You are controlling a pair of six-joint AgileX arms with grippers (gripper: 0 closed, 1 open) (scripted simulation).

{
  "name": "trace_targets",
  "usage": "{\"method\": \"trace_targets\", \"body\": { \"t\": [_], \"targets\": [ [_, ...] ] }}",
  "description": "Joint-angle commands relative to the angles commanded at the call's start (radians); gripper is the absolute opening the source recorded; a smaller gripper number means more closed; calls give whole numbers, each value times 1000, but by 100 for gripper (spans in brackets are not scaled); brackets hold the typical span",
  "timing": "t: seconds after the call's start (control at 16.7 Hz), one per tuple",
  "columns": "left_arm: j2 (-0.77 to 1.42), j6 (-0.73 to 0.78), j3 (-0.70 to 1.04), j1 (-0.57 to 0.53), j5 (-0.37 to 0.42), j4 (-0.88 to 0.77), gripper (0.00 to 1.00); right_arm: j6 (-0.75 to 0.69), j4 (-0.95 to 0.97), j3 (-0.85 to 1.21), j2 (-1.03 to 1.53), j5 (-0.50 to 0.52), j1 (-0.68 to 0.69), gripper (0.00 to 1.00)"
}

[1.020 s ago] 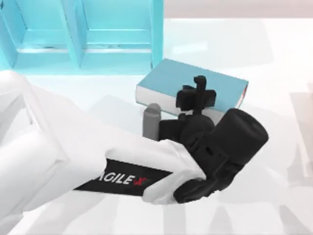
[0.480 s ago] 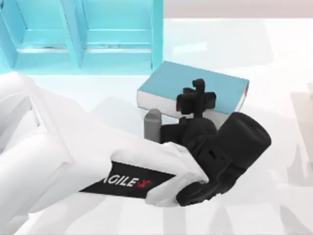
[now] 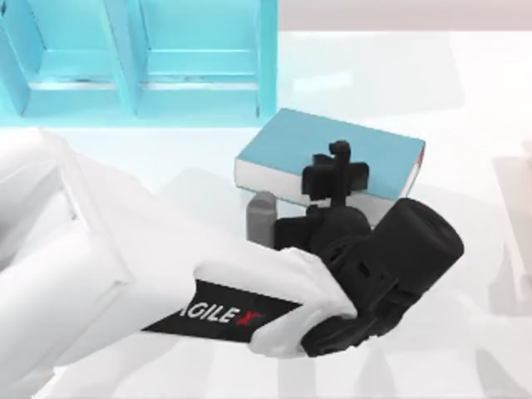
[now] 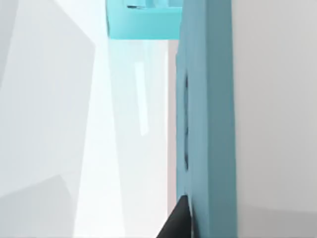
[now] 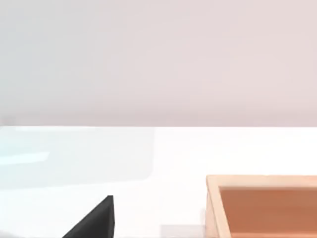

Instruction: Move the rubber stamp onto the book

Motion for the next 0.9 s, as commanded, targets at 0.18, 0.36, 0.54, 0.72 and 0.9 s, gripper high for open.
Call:
{"method": "trace_targets", "body": {
  "t": [0.18, 0.36, 0.54, 0.72, 0.9],
  "targets": [
    [42, 0, -16, 0, 2, 59, 0, 0, 0, 0, 0, 0, 0, 100],
    [67, 0, -25, 0, 1, 93, 0, 0, 0, 0, 0, 0, 0, 100],
    [67, 0, -25, 0, 1, 93, 0, 0, 0, 0, 0, 0, 0, 100],
    [67, 0, -25, 0, 1, 93, 23, 0, 0, 0, 0, 0, 0, 100],
    [67, 0, -25, 0, 1, 93, 45, 0, 0, 0, 0, 0, 0, 100]
  ]
}}
